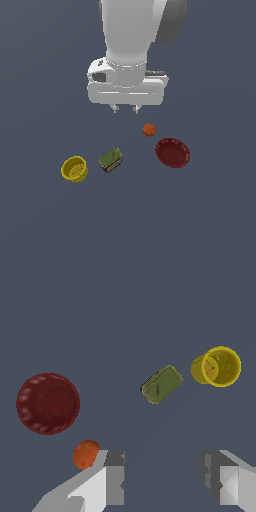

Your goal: Pick up a designated object from a clutter of objects.

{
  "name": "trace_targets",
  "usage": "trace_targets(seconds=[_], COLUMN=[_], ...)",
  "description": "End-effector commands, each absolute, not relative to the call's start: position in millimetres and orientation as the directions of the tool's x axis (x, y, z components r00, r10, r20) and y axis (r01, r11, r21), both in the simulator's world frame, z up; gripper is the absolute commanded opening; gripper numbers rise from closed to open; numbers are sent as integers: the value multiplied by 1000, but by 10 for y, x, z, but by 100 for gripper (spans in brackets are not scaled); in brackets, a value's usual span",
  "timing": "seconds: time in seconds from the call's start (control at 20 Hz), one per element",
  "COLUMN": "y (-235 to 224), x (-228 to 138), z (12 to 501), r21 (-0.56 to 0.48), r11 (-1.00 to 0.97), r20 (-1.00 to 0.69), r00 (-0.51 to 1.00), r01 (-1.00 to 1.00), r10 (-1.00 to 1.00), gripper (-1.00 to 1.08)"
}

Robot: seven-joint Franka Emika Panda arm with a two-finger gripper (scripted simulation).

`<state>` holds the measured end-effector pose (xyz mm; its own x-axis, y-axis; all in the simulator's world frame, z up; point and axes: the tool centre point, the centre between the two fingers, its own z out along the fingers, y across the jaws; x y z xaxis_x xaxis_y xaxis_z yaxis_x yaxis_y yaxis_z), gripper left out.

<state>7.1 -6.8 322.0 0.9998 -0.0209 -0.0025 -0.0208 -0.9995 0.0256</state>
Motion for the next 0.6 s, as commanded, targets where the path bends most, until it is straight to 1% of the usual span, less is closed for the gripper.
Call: trace_targets(seconds=[0.0, 0.25, 0.55], y=[-97, -203, -416], x=[90, 161, 285], z=[3186, 3063, 2816], r21=[27, 31, 38], r11=[-999, -994, -971], r20=[0, 14, 44], r00=[999, 994, 971], r01=[-38, -105, -235], r10=[-38, -105, -233], gripper=[28, 28, 28])
